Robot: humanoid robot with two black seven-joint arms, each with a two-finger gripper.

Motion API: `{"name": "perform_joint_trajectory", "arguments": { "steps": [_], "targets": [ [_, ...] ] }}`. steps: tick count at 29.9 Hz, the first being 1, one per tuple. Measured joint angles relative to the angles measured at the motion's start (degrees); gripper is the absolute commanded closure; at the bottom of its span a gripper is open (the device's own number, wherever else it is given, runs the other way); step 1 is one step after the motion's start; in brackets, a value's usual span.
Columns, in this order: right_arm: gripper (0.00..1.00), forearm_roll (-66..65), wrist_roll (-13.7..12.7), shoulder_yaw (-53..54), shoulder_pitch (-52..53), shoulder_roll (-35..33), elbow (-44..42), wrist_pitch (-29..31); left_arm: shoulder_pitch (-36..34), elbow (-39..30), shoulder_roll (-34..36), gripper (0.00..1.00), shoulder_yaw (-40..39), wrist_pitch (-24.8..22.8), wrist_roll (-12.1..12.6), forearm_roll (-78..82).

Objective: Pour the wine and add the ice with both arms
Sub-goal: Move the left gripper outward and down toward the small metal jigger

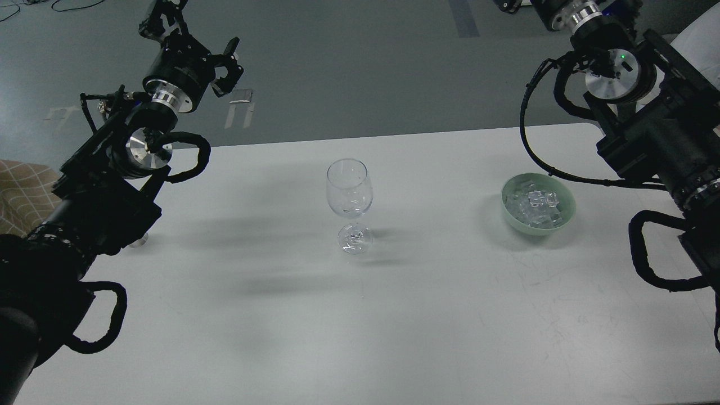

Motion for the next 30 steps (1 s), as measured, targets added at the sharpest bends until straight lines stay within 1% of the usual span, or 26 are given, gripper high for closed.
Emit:
{"name": "perform_joint_trajectory", "arguments": {
  "steps": [3,5,9,14,22,30],
  "targets": [
    [0.0,0.0,0.0,0.03,0.16,0.1,-0.05,-0.14,-0.33,0.14,0.04,0.02,0.19,-0.19,2.08,0.02],
    [0.0,-0.03,0.0,0.01,0.6,0.11,-0.06,-0.21,-0.68,0.16,0.08,0.02,0.23,-0.28,2.7,0.24],
    [0.0,-0.08,0.0,-0.04,1.01,0.1,-0.09,-0.25,-0.99,0.17,0.07,0.02,0.15,-0.49,2.53,0.74],
    [0.0,-0.03,0.11,0.59,1.05,0.21,-0.13,-0.34,-0.88,0.17,-1.21,0.01,-0.62,-2.03,2.3,0.11],
    [0.0,0.08,0.43,2.47,0.48,1.9,-1.03,-1.11,-0.39,0.26,-1.59,0.01,-0.3,-2.39,2.13,0.18],
    [0.0,-0.52,-0.9,-1.0,0.28,1.63,-1.48,-4.55,-0.88,1.01,-1.03,0.02,-0.02,-2.27,1.15,0.77]
  ]
}}
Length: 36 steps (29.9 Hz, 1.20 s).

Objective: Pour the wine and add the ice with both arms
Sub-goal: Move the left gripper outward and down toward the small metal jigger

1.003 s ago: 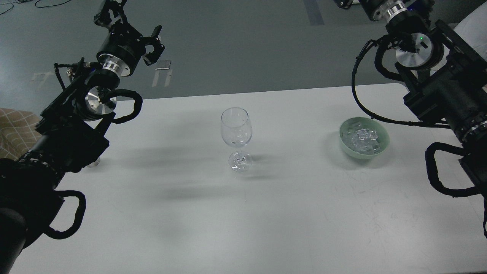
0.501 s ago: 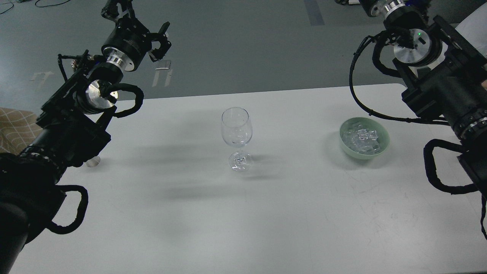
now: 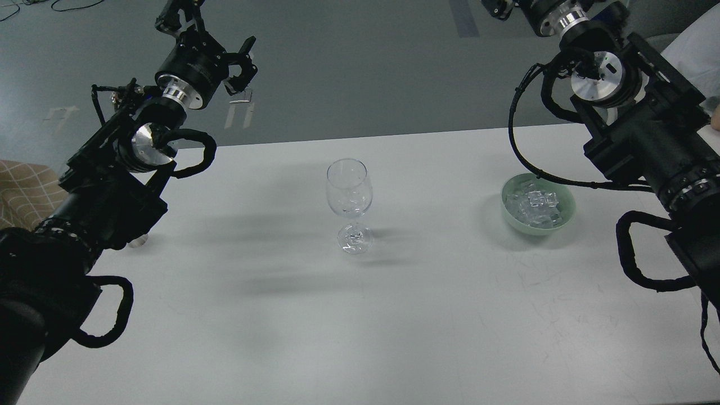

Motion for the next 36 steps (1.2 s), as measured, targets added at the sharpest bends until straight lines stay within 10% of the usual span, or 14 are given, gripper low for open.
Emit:
{"name": "perform_joint_trajectory", "arguments": {
  "steps": [20,36],
  "targets": [
    [0.0,-0.08,-0.09,-3.45,-0.77,-0.35,-1.14,-3.43,0.51,-1.57,5.09,0.02,0.0,-0.2,-0.64,0.06],
    [0.0,0.0,-0.04,-3.45,-3.03,-1.96,-1.06,-2.99,16.94,-24.33,20.41,0.01,-8.5,1.55,-0.59,-1.98]
  ]
}}
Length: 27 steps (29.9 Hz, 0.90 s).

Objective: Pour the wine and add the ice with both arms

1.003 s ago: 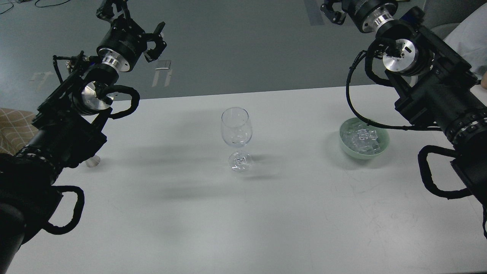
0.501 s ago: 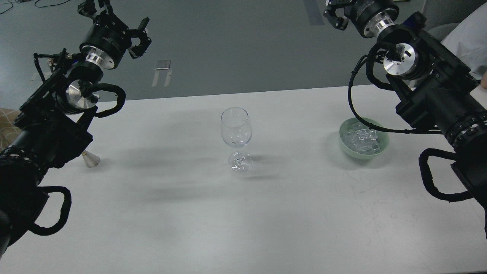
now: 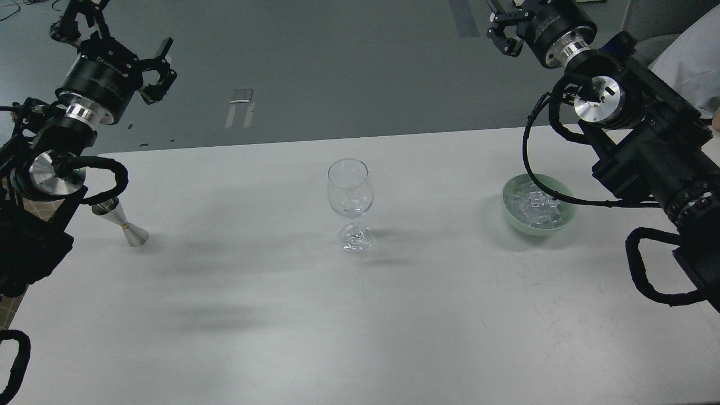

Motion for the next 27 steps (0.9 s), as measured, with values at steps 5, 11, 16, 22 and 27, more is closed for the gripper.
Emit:
{"name": "perform_joint_trajectory", "arguments": {
  "steps": [5,11,16,22,27],
  "targets": [
    [0.0,0.0,0.0,0.0,-0.59,-0.71,-0.05,0.0,6.31,-1.47,1.43,0.01,-5.04,-0.86,-1.12,-0.93],
    [0.0,-0.07,0.0,0.0,-1.05,-0.83,-0.05,0.0,9.38,-0.63,1.43,0.02,-8.3,-4.76,-1.0,-1.14],
    [0.0,-0.09,0.0,0.0,-1.1,-0.92,-0.05,-0.01,11.68,-0.53,0.96,0.02,-8.68,-5.35,2.64,-4.63],
    [0.0,-0.17,-0.06,0.0,-1.01,-0.9,-0.05,-0.02,18.54,-2.24,1.7,0.04,-13.33,-5.37,3.39,-14.2],
    [0.0,-0.17,-0.05,-0.06,-1.29,-0.88,-0.05,-0.1,26.26,-7.68,1.58,0.04,-21.09,-5.37,3.97,-15.44]
  ]
}}
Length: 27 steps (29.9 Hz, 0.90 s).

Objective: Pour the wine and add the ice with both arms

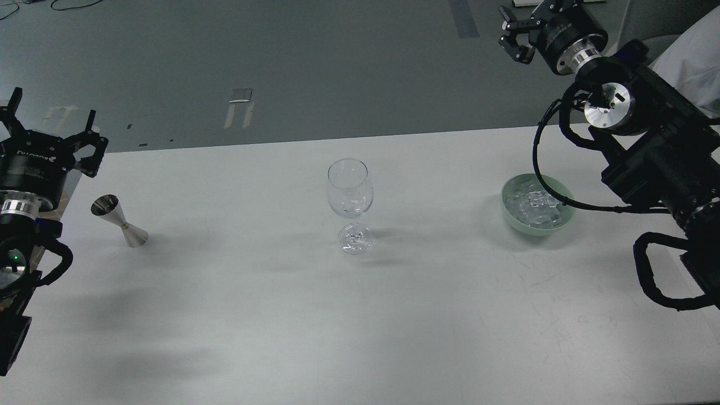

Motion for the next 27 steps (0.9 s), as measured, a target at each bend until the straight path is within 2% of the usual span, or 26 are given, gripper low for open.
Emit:
{"name": "perform_joint_trajectory", "arguments": {
  "steps": [5,8,9,10,15,18,20,22,27],
  "targets": [
    [0.0,0.0,0.03,-0.03,-0.3,0.02,0.0,-0.05,8.55,-5.99,-0.46,0.03,-4.48,0.01,-0.02,-0.36],
    [0.0,0.0,0.04,-0.03,-0.4,0.05,0.14,-0.08,11.34,-7.79,-0.75,0.04,-6.43,0.01,-0.05,-0.48],
    [0.0,0.0,0.04,-0.03,-0.44,0.07,0.15,-0.08,11.94,-8.17,-0.8,0.07,-6.89,0.01,-0.05,-0.49],
    [0.0,0.0,0.04,-0.03,-0.52,0.09,0.18,-0.08,12.76,-8.59,-0.85,0.15,-7.58,0.01,-0.06,-0.49],
    [0.0,0.0,0.05,0.03,-1.41,0.09,0.23,-0.09,15.67,-9.45,-1.42,0.19,-9.82,0.02,-0.76,-0.55],
    [0.0,0.04,0.05,0.05,-2.03,-0.08,0.43,-0.09,16.11,-9.51,-3.64,0.27,-11.67,0.01,-1.36,-0.57],
    [0.0,0.07,0.12,0.11,-2.15,-0.12,0.57,-0.09,16.21,-9.51,-4.71,0.25,-12.59,0.01,-1.43,-0.57],
    [0.0,0.08,0.13,0.14,-2.19,-0.12,0.61,-0.09,16.24,-9.51,-5.07,0.14,-12.95,0.02,-1.38,-0.54],
    [0.0,0.08,0.13,0.15,-2.2,-0.07,0.63,-0.17,16.01,-8.06,-5.17,0.12,-12.53,0.01,-0.63,0.11]
  ]
}}
